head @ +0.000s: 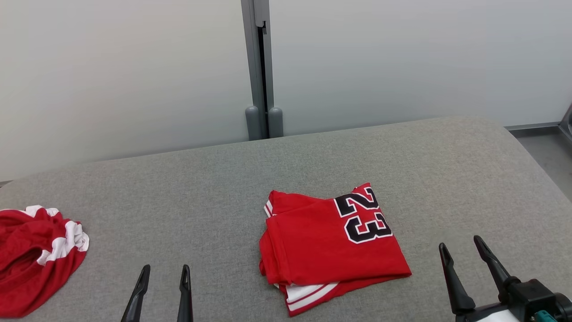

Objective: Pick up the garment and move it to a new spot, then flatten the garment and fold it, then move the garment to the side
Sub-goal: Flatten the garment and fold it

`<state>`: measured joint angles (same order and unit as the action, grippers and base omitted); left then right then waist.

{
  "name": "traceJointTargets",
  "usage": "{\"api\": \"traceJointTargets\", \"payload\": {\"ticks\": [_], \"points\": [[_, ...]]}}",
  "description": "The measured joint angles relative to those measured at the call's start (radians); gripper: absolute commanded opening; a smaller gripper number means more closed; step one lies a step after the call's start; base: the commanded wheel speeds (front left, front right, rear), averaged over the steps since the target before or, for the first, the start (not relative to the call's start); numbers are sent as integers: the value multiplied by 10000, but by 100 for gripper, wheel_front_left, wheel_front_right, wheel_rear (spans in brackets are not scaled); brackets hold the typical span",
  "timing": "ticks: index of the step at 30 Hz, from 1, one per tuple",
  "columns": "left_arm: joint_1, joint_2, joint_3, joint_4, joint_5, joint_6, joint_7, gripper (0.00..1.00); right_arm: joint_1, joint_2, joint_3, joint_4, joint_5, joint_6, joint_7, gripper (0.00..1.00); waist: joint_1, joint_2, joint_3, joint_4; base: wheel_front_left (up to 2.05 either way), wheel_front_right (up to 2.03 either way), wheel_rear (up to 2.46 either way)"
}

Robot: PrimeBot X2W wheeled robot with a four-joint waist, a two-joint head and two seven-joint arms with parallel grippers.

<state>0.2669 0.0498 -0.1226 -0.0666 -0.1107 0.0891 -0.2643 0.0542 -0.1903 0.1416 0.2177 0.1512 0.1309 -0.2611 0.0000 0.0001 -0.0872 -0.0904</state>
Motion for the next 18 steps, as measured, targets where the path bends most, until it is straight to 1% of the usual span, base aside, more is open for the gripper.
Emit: {"api": "traceJointTargets", "payload": {"ticks": [14,18], "points": [[142,-2,-102,213,8,-17,0,100,97,136,90,96,21,0,0,100,0,0,-188,218,0,0,0],[143,-4,-100,259,40,-86,0,100,141,134,104,111,35,0,0,100,0,0,-186,262,0,0,0]]}}
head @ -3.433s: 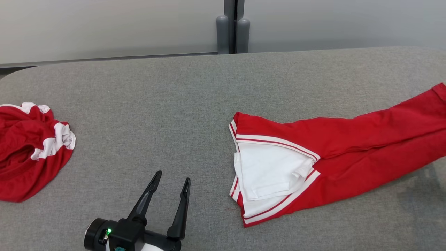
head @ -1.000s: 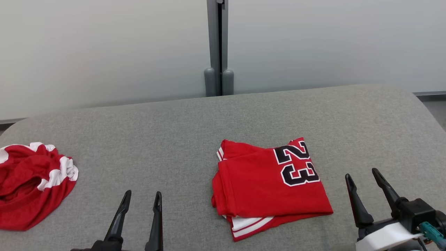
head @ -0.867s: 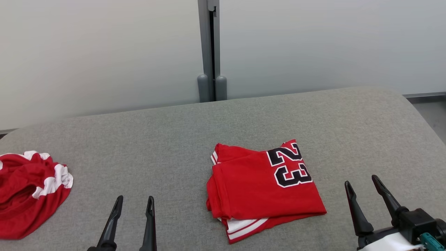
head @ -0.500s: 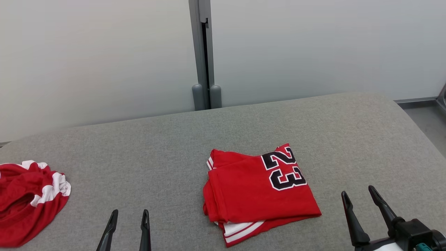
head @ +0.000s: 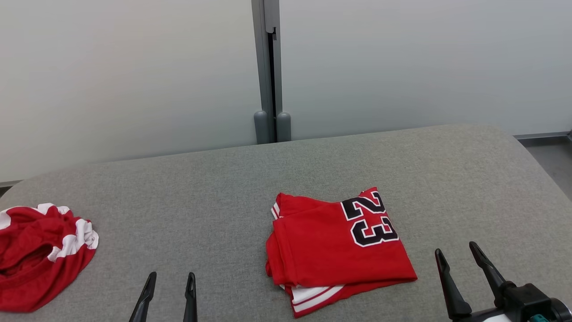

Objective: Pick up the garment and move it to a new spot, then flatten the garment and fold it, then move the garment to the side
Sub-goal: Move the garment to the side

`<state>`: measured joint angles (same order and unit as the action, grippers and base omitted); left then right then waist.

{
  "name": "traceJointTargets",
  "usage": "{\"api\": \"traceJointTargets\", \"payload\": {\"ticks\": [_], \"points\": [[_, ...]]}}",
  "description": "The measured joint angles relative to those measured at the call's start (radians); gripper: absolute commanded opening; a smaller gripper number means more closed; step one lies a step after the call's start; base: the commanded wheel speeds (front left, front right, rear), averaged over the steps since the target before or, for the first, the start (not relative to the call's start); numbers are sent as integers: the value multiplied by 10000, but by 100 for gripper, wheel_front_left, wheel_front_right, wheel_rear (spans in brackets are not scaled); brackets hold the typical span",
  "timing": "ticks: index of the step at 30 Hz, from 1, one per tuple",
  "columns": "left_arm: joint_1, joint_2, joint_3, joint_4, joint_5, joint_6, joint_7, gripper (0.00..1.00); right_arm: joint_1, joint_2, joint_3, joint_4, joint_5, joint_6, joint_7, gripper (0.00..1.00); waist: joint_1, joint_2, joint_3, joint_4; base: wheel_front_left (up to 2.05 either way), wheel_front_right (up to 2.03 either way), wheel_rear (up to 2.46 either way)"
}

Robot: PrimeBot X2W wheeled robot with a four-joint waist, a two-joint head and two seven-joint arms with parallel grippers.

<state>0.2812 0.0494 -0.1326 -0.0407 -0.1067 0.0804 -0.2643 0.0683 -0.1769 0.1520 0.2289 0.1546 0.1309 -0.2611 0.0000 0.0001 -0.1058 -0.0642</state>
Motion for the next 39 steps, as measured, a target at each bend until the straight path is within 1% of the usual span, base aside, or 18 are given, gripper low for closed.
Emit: {"api": "traceJointTargets", "payload": {"ticks": [4,6,9,12,14,16,19,20,23,28,29,31,32,35,36,37,38,39], "points": [[0,0,-52,2,10,-2,0,100,35,-19,-6,27,10,0,0,100,0,0,29,25,0,0,0],[-5,0,-144,4,15,-19,0,100,-12,-10,-33,238,140,0,0,100,0,0,104,82,0,0,0],[-29,-2,-198,0,59,-63,0,100,-203,17,-6,391,324,0,0,100,0,0,192,135,0,0,0],[-105,-2,-236,-46,104,-88,0,100,-741,15,105,639,562,0,0,100,0,0,381,242,0,0,0],[-225,-2,-253,-104,140,-105,0,100,-1135,-17,282,1103,853,0,-4,100,0,0,532,330,0,0,0],[-286,0,-291,-140,182,-155,0,100,-1520,-190,757,1962,1260,-2,27,100,0,0,700,436,0,0,0],[-500,-2,-383,-165,211,-198,0,100,-2297,-460,1340,2871,2314,-2,391,100,0,0,994,626,0,0,0],[-582,-2,-424,-159,238,-253,0,100,-2626,-497,1429,3097,2930,0,585,100,0,0,1108,692,0,0,0],[-738,0,-525,-104,259,-309,0,100,-3295,-1087,2174,3605,3983,2,1379,100,0,0,1458,899,0,0,0],[-1042,-4,-644,23,240,-355,0,100,-3997,-1904,2897,4102,5856,-2,2658,100,0,0,1926,1228,0,0,0],[-1065,0,-686,52,221,-355,0,100,-4217,-2153,3154,4123,6456,-2,2943,92,1,0,2046,1338,0,0,0],[-1098,-4,-734,75,209,-355,0,100,-4376,-2353,3402,4115,6913,-2,3041,95,0,0,2134,1422,0,0,0],[-1143,-4,-727,92,205,-355,0,100,-4428,-2416,3499,4094,7124,-2,3055,98,0,0,2173,1451,0,0,0],[-1266,-4,-704,90,198,-353,0,100,-4607,-2516,3864,4021,7703,-2,3143,96,0,0,2283,1490,0,0,0],[-1268,-2,-704,92,198,-351,0,100,-4658,-2552,4008,4021,7841,-2,3160,100,0,0,2320,1495,0,0,0],[-1277,-2,-704,92,198,-351,0,100,-4698,-2583,4128,4025,7956,-2,3204,99,1,0,2362,1500,0,0,0],[-1311,-2,-719,90,198,-351,0,100,-4753,-2612,4251,4044,8054,-2,3223,97,0,0,2408,1504,0,0,0],[-1381,-4,-732,84,198,-351,0,100,-4826,-2648,4378,4063,8142,-2,3229,76,0,0,2458,1508,0,0,0]]}}
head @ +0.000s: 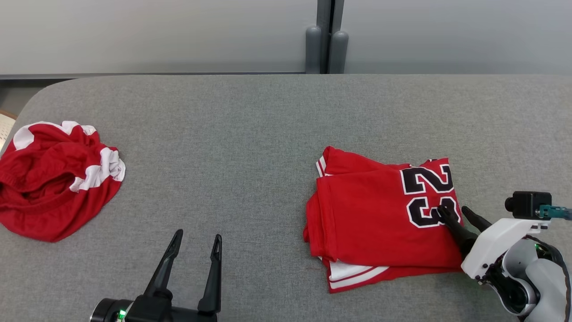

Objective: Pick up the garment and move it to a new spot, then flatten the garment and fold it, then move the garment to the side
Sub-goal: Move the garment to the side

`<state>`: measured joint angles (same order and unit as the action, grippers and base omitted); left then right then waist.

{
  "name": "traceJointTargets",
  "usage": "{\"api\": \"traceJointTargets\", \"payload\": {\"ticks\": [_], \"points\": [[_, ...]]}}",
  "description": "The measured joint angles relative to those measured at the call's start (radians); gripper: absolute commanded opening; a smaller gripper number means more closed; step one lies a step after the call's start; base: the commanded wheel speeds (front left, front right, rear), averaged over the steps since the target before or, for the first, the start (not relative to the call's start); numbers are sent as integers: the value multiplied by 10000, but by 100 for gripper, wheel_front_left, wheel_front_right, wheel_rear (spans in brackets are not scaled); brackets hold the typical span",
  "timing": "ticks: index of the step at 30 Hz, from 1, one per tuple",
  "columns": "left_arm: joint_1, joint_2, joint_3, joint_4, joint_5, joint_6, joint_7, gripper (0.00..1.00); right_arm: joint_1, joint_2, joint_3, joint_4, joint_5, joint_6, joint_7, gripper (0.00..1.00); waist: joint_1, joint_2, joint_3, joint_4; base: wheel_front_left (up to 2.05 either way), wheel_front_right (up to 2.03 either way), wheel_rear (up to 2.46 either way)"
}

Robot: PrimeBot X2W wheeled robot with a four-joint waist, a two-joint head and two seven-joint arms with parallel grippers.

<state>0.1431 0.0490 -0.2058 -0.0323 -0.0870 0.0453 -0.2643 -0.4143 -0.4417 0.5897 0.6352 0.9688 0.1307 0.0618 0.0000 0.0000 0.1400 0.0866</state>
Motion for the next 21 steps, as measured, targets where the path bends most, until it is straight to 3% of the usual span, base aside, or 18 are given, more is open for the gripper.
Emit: {"api": "traceJointTargets", "payload": {"ticks": [1,2,3,11,21], "points": [[-80,2,-4,-21,2,0,0,100,-78,-33,109,10,54,0,-4,44,0,0,55,3,0,0,0],[-134,0,-8,-46,2,0,0,100,-168,-71,232,13,109,0,-59,28,0,0,112,6,0,0,0],[-154,2,-17,-63,4,0,0,100,-267,-130,368,12,111,0,-192,0,0,1,175,10,0,0,0],[-496,0,12,-224,65,-58,0,100,-1424,-669,867,151,29,2,-1471,0,0,0,829,-108,0,0,0],[-1250,0,173,-545,399,-370,0,100,-3754,-2136,740,773,-232,2,-2257,0,0,0,2100,-597,0,0,0]]}}
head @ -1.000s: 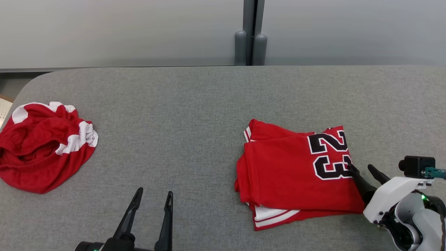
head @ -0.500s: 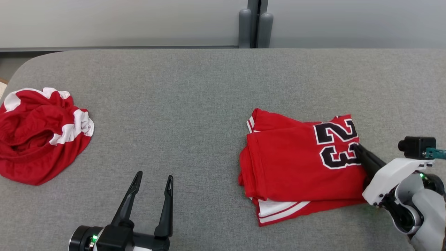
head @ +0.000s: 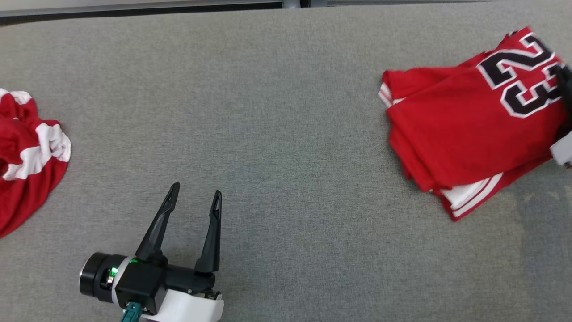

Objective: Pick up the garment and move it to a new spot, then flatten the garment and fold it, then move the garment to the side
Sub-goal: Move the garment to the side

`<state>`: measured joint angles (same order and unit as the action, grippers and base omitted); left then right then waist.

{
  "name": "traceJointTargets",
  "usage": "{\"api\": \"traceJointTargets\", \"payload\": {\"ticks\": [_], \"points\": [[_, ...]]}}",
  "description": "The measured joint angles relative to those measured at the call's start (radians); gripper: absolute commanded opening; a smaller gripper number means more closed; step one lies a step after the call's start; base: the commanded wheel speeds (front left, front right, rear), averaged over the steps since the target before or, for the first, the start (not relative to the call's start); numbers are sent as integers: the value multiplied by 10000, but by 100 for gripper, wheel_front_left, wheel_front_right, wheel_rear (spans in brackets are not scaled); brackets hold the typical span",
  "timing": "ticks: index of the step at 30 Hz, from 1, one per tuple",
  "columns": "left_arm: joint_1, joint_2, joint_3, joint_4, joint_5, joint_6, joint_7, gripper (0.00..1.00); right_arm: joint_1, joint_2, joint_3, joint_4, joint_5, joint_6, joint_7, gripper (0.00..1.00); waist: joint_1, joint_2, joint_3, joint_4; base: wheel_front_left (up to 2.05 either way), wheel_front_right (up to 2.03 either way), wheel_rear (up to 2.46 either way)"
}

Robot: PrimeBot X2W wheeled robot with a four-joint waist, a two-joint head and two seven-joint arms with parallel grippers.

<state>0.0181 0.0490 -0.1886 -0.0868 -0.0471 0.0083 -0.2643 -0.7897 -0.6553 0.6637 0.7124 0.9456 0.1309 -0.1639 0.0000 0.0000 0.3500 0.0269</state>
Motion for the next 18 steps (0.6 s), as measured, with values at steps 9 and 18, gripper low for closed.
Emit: {"api": "traceJointTargets", "payload": {"ticks": [9,18], "points": [[-778,71,182,-334,176,-265,0,100,-1144,-1239,-616,901,-38,0,-320,0,0,0,1266,-516,0,0,0],[-1204,349,330,-773,472,-255,0,100,-1717,-1918,-1183,1902,-8,0,-573,0,0,0,1869,-772,0,0,0]]}}
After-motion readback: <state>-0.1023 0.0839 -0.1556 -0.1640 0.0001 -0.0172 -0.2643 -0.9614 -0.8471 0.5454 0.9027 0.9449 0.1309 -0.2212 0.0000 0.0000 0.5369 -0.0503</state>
